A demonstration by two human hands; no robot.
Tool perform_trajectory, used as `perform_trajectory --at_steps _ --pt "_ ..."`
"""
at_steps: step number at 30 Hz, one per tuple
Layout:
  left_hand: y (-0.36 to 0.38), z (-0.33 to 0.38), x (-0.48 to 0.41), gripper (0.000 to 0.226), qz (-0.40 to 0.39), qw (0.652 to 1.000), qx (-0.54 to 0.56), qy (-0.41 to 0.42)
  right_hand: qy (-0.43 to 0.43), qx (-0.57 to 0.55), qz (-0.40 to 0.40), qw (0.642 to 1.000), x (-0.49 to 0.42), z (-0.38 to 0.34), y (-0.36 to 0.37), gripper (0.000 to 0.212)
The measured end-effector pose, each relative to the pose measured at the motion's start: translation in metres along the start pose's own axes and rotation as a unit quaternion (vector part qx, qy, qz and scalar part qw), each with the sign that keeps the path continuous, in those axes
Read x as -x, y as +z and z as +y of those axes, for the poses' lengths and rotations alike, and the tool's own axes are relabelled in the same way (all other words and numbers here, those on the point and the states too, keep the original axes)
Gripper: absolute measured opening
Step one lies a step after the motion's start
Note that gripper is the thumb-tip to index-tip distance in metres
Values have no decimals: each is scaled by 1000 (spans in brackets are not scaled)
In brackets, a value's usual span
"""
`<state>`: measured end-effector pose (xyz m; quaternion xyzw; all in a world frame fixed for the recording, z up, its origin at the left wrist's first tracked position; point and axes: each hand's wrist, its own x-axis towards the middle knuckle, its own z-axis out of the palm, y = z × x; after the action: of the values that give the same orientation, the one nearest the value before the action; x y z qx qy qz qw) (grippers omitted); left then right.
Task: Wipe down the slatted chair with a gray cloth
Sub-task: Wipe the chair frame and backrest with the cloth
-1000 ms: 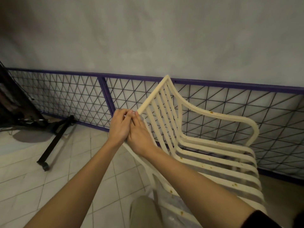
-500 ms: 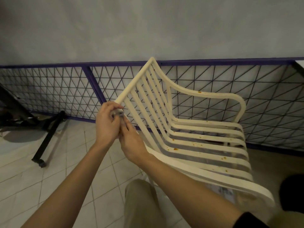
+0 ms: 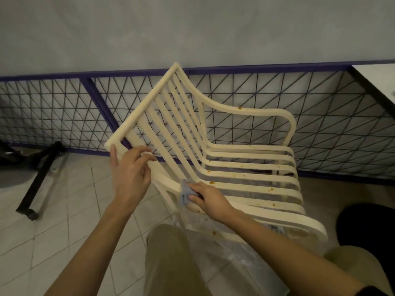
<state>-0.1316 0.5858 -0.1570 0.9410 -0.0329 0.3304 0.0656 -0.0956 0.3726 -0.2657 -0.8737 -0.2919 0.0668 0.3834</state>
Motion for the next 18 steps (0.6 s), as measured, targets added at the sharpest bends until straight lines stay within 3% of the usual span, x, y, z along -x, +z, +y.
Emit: perform_trajectory --at_steps 3,8,18 --pt "23 15 21 21 -63 997 31 41 1 27 -22 999 22 18 -20 33" --pt "62 39 58 15 -167 979 109 41 2 52 -62 997 56 44 -58 14" --pt "89 97 84 14 -200 952 231 36 76 82 -118 987 102 76 -115 19"
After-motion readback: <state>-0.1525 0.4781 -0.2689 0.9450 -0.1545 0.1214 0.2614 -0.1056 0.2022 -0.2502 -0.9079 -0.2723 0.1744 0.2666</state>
